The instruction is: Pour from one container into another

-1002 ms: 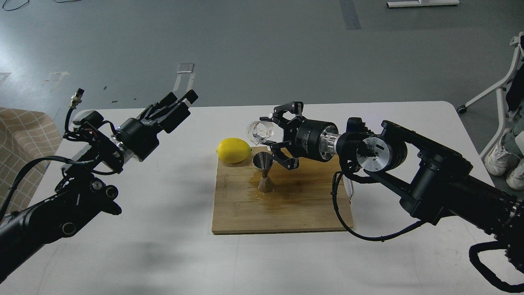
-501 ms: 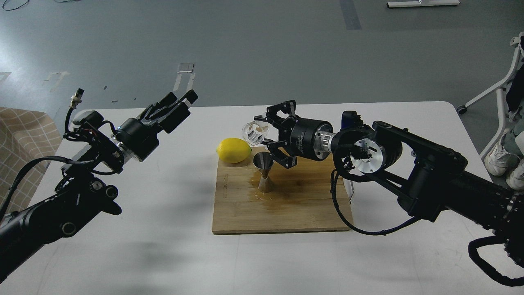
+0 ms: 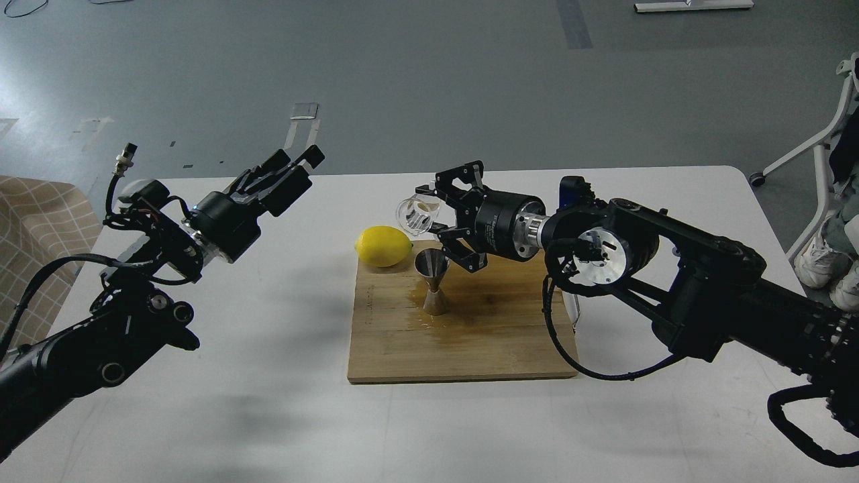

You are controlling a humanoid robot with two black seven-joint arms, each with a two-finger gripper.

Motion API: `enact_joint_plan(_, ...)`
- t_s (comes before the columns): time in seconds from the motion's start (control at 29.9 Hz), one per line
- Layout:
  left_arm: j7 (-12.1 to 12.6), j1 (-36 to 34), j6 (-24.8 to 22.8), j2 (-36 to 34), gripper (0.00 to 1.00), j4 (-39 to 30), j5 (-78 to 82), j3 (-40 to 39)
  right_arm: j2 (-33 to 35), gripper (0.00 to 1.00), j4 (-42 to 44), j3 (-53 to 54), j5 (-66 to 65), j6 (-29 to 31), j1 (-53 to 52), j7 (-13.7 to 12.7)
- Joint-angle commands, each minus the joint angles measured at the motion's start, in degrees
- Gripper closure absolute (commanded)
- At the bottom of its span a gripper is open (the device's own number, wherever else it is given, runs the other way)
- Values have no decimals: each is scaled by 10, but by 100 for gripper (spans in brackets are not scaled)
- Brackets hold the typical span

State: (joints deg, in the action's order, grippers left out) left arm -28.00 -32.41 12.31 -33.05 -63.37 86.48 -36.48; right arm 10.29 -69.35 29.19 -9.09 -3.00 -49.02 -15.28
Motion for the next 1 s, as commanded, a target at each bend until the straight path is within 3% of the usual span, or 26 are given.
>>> enact_joint_plan(0.0, 0, -2, 0, 0, 2, 0, 0, 0, 0, 76, 0, 0, -18, 5, -1, 3)
enact_joint_plan(0.97, 0, -6, -1, -2, 2, 0, 0, 0, 0, 76, 1, -29, -50, 19, -25, 10)
